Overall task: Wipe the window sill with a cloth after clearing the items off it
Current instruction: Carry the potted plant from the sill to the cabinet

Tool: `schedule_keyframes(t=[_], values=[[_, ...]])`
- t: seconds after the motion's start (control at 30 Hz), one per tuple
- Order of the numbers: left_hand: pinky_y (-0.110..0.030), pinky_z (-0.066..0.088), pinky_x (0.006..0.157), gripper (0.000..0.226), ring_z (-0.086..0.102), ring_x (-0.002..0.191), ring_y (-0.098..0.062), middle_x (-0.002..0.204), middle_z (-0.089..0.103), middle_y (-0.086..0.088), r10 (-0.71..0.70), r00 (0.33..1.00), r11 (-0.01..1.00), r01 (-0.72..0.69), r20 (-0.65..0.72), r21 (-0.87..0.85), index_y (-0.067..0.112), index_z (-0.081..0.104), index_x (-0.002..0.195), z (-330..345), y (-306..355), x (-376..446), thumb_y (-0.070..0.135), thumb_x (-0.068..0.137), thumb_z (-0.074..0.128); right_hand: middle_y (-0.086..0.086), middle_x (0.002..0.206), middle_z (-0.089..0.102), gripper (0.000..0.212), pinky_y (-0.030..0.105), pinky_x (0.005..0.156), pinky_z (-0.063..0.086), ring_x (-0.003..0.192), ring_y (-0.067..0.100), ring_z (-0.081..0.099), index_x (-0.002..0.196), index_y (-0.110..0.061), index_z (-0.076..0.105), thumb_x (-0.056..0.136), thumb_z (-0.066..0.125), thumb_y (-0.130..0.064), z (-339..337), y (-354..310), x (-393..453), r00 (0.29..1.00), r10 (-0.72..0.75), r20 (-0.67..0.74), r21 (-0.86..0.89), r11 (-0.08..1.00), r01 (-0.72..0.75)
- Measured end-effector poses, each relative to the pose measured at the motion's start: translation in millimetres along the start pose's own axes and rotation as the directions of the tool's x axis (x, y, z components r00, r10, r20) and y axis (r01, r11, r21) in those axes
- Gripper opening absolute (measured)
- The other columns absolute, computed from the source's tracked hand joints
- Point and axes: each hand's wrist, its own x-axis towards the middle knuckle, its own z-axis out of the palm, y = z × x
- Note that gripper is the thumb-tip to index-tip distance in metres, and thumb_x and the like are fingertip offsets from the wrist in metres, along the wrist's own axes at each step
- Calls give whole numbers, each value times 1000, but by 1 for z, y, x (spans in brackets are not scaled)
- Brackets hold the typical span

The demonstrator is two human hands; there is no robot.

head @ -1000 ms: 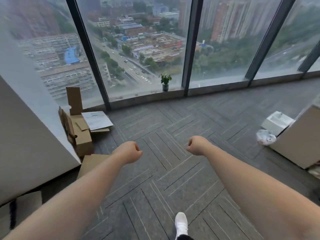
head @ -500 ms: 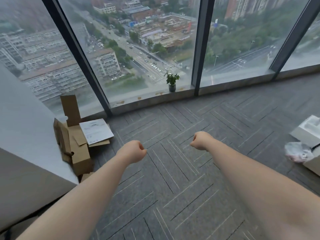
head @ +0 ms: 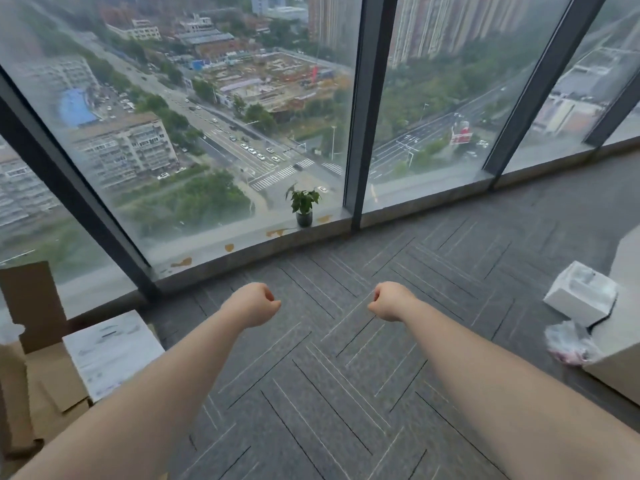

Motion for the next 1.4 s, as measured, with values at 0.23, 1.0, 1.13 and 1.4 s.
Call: schedule_keyframes(t=[0.23,1.0,1.13,1.4], values=[[-32,52,78,25,63,90,-19,95,68,0,24,1000,999,-24,11,27,17,65,98,-50,20,136,37,90,53,4,111,62,23,33,84,50,101,25,59,109,-16,59,91,51,-27,-58,-26,112,999,37,-23,20,999,-37],[-35,52,80,25,59,88,-21,94,62,0,-209,977,978,209,42,-3,17,61,104,-133,64,517,36,93,49,8,113,63,29,37,91,52,103,26,60,113,-11,61,91,54,-28,-206,-120,534,977,-131,167,-65,988,144],[-32,49,75,27,57,87,-22,96,61,-1,-205,975,978,208,89,-30,16,62,106,-130,64,582,36,93,49,8,112,65,26,34,88,50,102,26,60,109,-10,63,91,53,-27,-215,-124,590,981,-73,180,-111,989,94],[-31,44,72,27,54,88,-21,97,62,-2,-277,950,960,279,144,9,14,62,110,-115,47,694,31,94,49,8,118,62,30,36,92,49,107,27,58,119,-11,59,92,53,-23,-196,-139,718,959,-61,276,-109,990,95]])
